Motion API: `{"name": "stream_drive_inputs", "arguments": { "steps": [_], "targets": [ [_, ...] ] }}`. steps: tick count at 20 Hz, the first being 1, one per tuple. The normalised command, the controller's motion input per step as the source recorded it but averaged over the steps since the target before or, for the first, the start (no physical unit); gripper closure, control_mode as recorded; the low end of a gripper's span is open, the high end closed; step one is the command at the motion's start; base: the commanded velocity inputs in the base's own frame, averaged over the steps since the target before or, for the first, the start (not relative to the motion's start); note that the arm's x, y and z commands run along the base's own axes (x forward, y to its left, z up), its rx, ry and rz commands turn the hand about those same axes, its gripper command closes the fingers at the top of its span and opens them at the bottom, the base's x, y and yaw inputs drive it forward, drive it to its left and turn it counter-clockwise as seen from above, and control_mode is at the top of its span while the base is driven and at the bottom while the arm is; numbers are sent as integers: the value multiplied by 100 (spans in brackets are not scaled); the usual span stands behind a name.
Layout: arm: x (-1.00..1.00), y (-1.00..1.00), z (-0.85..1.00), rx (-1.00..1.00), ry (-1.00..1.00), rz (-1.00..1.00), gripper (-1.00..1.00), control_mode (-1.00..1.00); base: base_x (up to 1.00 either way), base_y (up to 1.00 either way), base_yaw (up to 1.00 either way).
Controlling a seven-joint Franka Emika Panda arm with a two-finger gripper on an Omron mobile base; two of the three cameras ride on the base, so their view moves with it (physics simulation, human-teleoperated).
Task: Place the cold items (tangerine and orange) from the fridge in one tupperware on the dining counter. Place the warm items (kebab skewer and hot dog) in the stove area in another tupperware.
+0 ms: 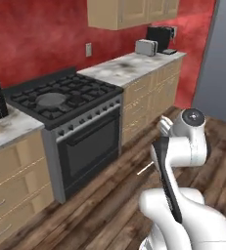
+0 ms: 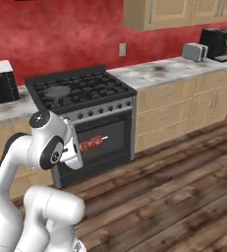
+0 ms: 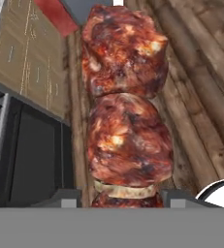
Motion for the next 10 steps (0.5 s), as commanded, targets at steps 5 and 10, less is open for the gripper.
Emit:
{"name": "stream_drive_inputs", "arguments": {
  "steps": [5,10],
  "targets": [
    [0,0,0,0,0,0,100,100,-100,12,-56],
    [0,0,0,0,0,0,100,100,-100,2,-54]
  ]
}}
